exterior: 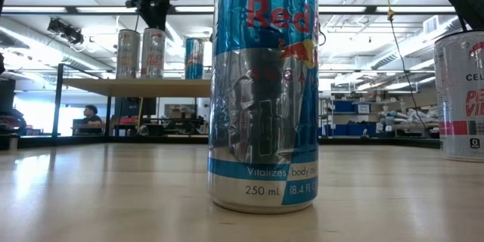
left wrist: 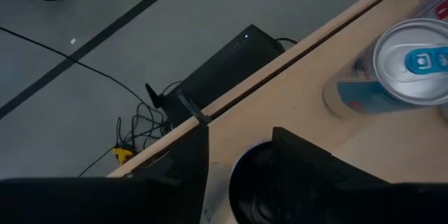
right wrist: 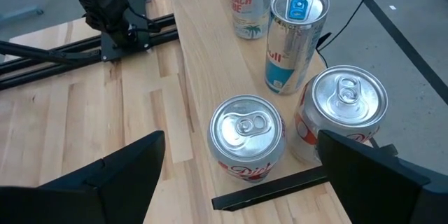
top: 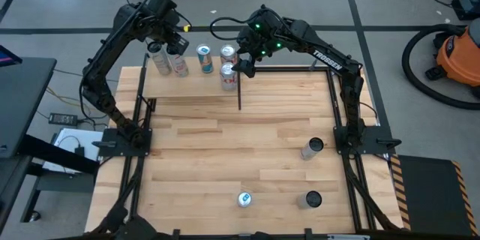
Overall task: Place canned beverage on shelf
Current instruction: Adjust the soda cans on the shelf
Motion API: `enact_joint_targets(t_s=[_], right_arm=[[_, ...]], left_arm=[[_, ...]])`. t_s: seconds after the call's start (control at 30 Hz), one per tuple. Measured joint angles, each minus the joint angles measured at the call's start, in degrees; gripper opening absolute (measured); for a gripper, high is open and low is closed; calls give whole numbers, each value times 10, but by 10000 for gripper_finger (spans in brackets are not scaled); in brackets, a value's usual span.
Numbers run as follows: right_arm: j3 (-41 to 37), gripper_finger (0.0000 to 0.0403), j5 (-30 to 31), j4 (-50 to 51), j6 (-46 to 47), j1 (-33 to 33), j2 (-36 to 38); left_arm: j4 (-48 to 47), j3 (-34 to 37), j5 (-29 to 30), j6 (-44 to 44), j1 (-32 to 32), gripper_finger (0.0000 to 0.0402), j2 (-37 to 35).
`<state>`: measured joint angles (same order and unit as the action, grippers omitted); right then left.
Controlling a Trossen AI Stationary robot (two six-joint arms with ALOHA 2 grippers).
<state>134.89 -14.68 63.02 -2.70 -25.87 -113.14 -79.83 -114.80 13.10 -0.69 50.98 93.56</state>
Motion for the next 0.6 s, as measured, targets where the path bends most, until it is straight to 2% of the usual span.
enact_joint_targets(t_s=[0.6], right_arm=[[0, 381, 0, -1, 0, 0, 0]], left_arm=[[-48, 0, -1, 16, -2, 157, -22]])
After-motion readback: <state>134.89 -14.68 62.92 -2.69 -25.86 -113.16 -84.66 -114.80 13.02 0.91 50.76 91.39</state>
